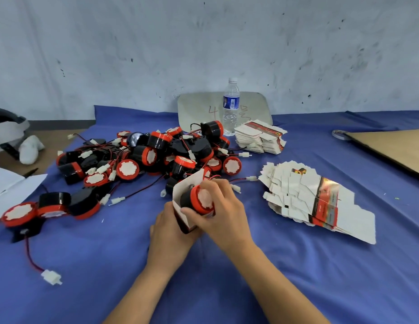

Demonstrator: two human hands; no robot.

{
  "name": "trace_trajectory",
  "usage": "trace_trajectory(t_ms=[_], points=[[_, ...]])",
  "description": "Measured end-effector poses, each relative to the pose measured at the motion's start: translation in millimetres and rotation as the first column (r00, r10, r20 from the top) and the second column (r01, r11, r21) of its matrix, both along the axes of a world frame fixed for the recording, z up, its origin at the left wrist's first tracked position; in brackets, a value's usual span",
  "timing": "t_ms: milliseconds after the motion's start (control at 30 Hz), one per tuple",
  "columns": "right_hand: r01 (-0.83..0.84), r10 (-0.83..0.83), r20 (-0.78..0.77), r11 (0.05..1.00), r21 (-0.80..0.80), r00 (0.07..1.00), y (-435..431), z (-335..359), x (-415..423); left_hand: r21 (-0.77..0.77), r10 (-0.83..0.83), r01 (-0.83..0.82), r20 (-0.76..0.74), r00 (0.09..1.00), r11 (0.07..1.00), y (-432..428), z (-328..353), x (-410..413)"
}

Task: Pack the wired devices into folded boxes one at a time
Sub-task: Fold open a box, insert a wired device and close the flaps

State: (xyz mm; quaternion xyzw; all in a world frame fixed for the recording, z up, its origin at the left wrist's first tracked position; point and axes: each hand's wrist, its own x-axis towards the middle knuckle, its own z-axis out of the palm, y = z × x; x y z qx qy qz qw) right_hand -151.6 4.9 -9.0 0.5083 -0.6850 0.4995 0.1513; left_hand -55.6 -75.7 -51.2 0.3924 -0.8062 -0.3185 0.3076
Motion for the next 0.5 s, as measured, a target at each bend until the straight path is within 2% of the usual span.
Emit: trace_trajectory(t_ms=[100,267,400,500], points=[[-0.004,0.003,0.057,1.0,0.012,0.998,-5,-6,-5,0.075,0.012,-0.01,-0.022,1.0,0.997,-2,0,0],[-0.032,0.032,0.004,0.999,0.023,0.999,-6,-8,-5,0.029,-0.008,0.009,-0.029,1.0,1.0,0,0,0],[-0.08,0.077,0.027,0.989,0.128,0.997,-7,-9,-4,0.015,0.003,-0.003,-0.02,1.0,1.0,0,0,0],[-0.119,0.125,-0.004,0.955,0.27,0.992,-7,-13,-9,0.054,-0.008,0.01,-0.032,0.999,0.999,1,0,0]])
